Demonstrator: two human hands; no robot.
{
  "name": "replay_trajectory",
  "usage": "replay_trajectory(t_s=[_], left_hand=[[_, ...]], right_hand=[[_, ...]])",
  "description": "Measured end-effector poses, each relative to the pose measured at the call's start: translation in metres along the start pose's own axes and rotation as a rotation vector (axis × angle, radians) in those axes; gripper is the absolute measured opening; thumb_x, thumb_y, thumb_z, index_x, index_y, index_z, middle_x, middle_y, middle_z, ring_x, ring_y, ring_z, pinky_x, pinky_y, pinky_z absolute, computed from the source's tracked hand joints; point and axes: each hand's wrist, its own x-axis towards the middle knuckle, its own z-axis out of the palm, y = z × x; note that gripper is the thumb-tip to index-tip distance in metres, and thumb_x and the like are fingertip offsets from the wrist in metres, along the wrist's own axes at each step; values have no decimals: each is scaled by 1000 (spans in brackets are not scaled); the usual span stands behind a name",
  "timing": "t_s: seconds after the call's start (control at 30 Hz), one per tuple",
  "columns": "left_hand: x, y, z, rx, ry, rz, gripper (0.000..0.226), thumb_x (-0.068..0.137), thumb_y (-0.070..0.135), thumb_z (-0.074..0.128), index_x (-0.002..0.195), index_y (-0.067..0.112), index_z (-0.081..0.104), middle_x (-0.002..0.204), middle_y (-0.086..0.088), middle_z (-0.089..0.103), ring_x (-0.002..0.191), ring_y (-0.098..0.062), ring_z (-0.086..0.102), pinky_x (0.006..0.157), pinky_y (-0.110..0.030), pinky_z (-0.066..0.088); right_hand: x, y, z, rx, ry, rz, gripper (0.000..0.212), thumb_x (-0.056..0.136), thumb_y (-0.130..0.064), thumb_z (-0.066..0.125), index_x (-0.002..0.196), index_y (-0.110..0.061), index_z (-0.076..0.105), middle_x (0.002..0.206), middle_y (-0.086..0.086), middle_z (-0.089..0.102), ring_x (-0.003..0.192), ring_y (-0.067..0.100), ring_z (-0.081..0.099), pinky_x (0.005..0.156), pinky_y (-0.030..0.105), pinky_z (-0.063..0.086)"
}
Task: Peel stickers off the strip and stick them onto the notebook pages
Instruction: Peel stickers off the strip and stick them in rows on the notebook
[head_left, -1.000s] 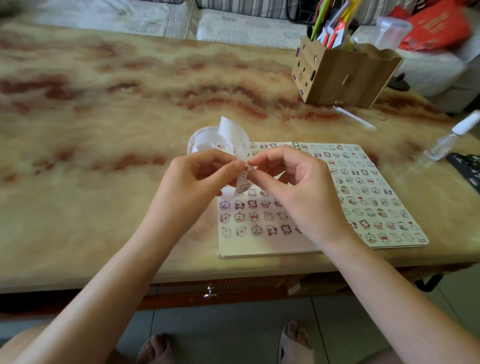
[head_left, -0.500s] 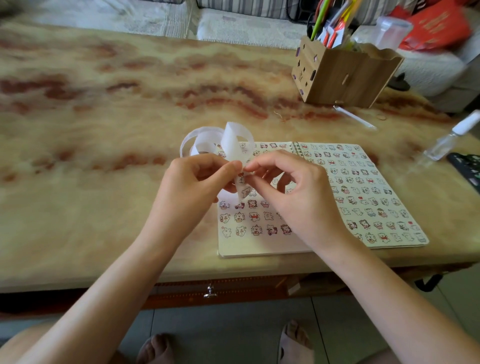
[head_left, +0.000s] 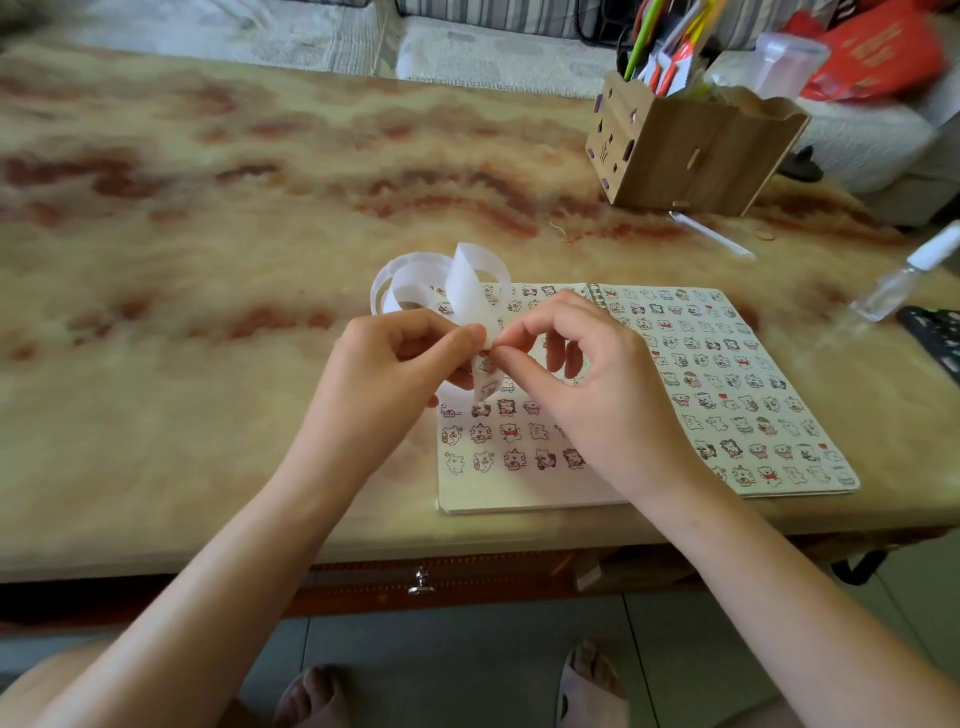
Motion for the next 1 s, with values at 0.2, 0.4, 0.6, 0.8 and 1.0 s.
replay_trajectory(t_s=[0.2,0.4,0.6,0.8,1.0], left_hand=[[3,-4,-2,5,2,-26,18,88,26,63,76,15,73,68,3,73,64,0,66,54,-11,47],[5,-12,-1,49,-44,-82,20,87,25,64,73,13,71,65,3,71,61,-3,65,65,-20,54],[7,-15,3,73,-80,-111,24,87,25,64,73,6,69,58,3,68,56,-5,62,71,-26,54],[7,-17,3,99,-89,-103,23,87,25,64,75,6,69,59,2,69,55,-4,62,68,-22,52],[7,-19,2,115,-90,-92,23,86,26,64,72,8,69,60,3,70,60,-7,64,75,-30,53]], right_hand=[[-3,-12,-5,57,-50,61,4,88,-18,66,86,-15,64,83,-9,60,72,4,49,69,12,37],[-13,-30,-17,329,-344,408,3,84,-18,69,83,-15,71,76,1,69,66,11,58,69,31,52],[-23,-29,-6,326,-479,603,4,82,-16,73,80,-12,72,67,-5,66,57,1,56,61,18,51],[-25,-28,1,215,-477,586,7,80,-25,75,78,-18,74,77,-2,72,67,4,61,71,28,52],[-24,-30,2,161,-493,598,9,80,-28,75,78,-20,73,80,-1,73,78,13,67,79,33,54]])
